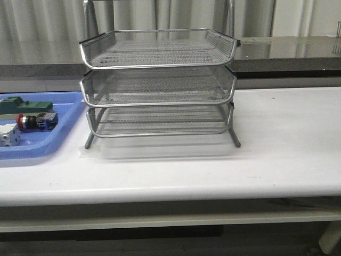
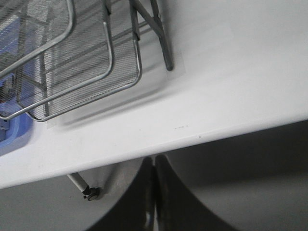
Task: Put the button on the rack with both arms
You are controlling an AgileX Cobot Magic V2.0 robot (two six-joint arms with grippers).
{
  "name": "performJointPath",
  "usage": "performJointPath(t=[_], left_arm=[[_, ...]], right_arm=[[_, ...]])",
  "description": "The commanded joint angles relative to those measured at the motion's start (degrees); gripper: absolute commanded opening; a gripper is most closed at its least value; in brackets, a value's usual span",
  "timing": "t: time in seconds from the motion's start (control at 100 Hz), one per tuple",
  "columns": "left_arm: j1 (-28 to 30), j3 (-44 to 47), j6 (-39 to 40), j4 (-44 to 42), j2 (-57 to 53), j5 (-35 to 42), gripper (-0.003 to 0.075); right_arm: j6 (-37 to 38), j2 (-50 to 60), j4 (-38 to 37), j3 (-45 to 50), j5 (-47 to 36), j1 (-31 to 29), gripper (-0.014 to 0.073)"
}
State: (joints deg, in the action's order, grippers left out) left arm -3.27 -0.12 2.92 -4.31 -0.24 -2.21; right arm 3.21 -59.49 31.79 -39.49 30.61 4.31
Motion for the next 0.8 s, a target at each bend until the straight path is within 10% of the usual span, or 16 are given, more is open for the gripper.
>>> performJointPath(t=[0.0,0.26,0.47,0.79], left_arm=[[-0.04,3.06,0.75,0.04,-1.89,4.62,-0.0015],[-0.04,3.06,0.75,0.04,-1.89,4.62,-0.0015],[-0.04,3.06,0.75,0.04,-1.89,4.62,-0.0015],[-0.04,3.06,0.75,0.04,-1.89,4.62,-0.0015]], right_arm=[[-0.94,-1.71,3.64,-1.98,-2.82,0.23,-0.0060],[-7.16,-8.10,15.09,-1.98,-3.34,0.23,-0.0009],[-20.39,-12.23,31.51,-1.98,-3.36,0.23,0.0141],[-42.87,-20.84,58.23,-2.36,0.15,0.23,0.0151]])
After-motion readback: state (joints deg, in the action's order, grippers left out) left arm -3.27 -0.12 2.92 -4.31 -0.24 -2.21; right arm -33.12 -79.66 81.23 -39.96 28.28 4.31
